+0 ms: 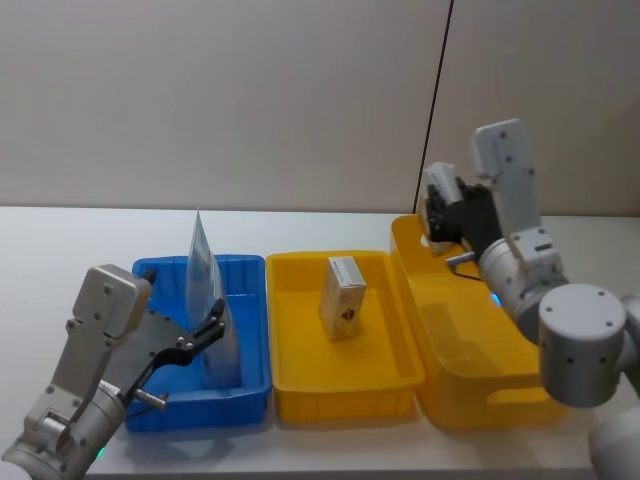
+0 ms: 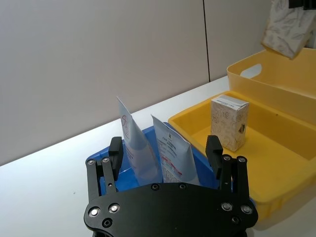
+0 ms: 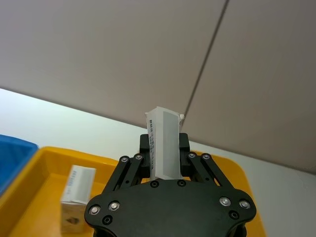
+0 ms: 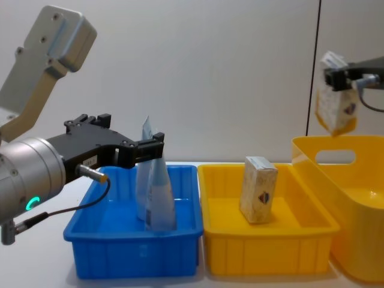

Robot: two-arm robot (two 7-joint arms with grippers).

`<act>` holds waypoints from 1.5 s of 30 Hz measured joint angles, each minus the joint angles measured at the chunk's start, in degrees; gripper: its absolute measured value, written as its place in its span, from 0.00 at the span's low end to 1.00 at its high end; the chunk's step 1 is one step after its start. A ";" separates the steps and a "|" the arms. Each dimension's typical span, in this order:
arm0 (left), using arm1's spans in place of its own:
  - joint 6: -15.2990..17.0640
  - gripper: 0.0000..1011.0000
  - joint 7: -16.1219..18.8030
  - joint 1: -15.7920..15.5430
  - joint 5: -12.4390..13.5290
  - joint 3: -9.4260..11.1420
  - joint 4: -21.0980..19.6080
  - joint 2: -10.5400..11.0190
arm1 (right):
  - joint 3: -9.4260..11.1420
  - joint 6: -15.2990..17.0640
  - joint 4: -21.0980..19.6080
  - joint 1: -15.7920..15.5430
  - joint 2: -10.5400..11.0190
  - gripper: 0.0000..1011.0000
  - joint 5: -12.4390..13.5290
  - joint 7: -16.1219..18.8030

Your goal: Bimanual collaborative sorting of washing and personal care products

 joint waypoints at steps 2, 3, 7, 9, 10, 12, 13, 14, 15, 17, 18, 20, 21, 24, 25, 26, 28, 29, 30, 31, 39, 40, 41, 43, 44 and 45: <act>0.00 0.99 0.00 0.00 0.00 0.00 0.00 0.00 | 0.95 0.69 0.47 -0.06 0.26 0.29 0.14 -0.09; 0.00 0.99 0.00 0.00 0.00 0.00 0.00 0.00 | 1.23 0.93 0.63 -0.10 0.33 0.29 0.24 -0.09; 0.00 0.99 0.00 0.00 0.00 0.00 0.00 0.00 | 2.77 2.33 1.37 -0.30 0.54 0.29 0.99 -0.03; 0.00 0.99 0.00 0.00 0.00 0.00 0.00 0.00 | 3.44 3.01 1.67 -0.40 0.57 0.29 1.53 0.24; 0.00 0.99 0.00 0.00 0.00 0.00 0.00 0.00 | 3.90 3.38 1.82 -0.48 0.57 0.29 1.89 0.46; 0.00 0.99 0.00 0.00 0.00 0.00 0.00 0.00 | 4.41 3.71 1.92 -0.55 0.57 0.29 2.26 0.75; 0.00 0.99 0.00 0.00 0.00 0.00 0.00 0.00 | 4.62 3.91 1.93 -0.57 0.56 0.29 2.52 0.94; 0.00 0.99 0.00 0.00 0.00 0.00 0.00 0.00 | 4.82 4.08 1.94 -0.61 0.56 0.29 2.71 1.10; 0.00 0.99 0.00 0.00 0.00 0.00 0.00 0.00 | 5.20 4.41 1.92 -0.66 0.53 0.29 3.07 1.38; 0.00 0.99 0.00 0.00 0.00 0.00 0.00 0.00 | 5.66 4.88 1.74 -0.69 0.47 0.29 3.50 1.75; 0.00 0.99 0.00 0.00 0.00 0.00 0.00 0.00 | 5.81 5.02 1.63 -0.71 0.45 0.29 3.59 1.91; 0.00 0.99 0.00 0.00 0.00 0.00 0.00 0.00 | 6.12 5.29 1.36 -0.74 0.41 0.29 3.84 2.10; 0.00 0.99 0.00 0.00 0.00 0.00 0.00 0.00 | 6.23 5.46 1.24 -0.76 0.40 0.29 3.93 2.21; 0.00 0.99 0.00 0.00 0.00 0.00 0.00 0.00 | 6.77 6.01 0.59 -0.88 0.34 0.29 4.21 2.52; 0.00 0.99 0.00 0.00 0.00 0.00 0.00 0.00 | 6.86 6.08 0.47 -0.90 0.33 0.29 4.24 2.55; 0.00 0.99 0.00 0.00 0.00 0.00 0.00 0.00 | 6.94 6.17 0.35 -0.93 0.32 0.29 4.26 2.58; 0.00 0.99 0.00 0.00 0.00 0.00 0.00 0.00 | 7.17 6.42 -0.01 -1.02 0.27 0.29 4.33 2.67; 0.00 0.99 0.00 0.00 0.00 0.00 0.00 0.00 | 7.23 6.47 -0.10 -1.04 0.25 0.29 4.34 2.70; 0.00 0.99 0.00 0.00 0.00 0.00 0.00 0.00 | 7.29 6.52 -0.19 -1.05 0.24 0.29 4.36 2.74; 0.00 0.99 0.00 0.00 0.00 0.00 0.00 0.00 | 7.39 6.64 -0.35 -1.08 0.23 0.29 4.38 2.79; 0.00 0.99 0.00 0.00 0.00 0.00 0.00 0.00 | 7.79 6.96 -0.85 -1.21 0.18 0.29 4.48 2.95; 0.00 0.99 0.00 0.00 0.00 0.00 0.00 0.00 | 7.84 7.02 -0.93 -1.23 0.17 0.30 4.49 2.97; 0.00 0.99 0.00 0.00 0.00 0.00 0.00 0.00 | 7.87 7.06 -0.95 -1.24 0.17 0.33 4.50 2.98; 0.00 0.99 0.00 0.00 0.00 0.00 0.00 0.00 | 7.95 7.11 -1.05 -1.24 0.16 0.39 4.52 3.01; 0.00 0.99 0.00 0.00 0.01 0.00 0.00 0.00 | 7.97 7.12 -1.08 -1.25 0.15 0.41 4.52 3.01; 0.00 0.99 0.00 0.00 0.01 0.00 0.00 0.00 | 7.99 7.13 -1.12 -1.25 0.15 0.45 4.53 3.01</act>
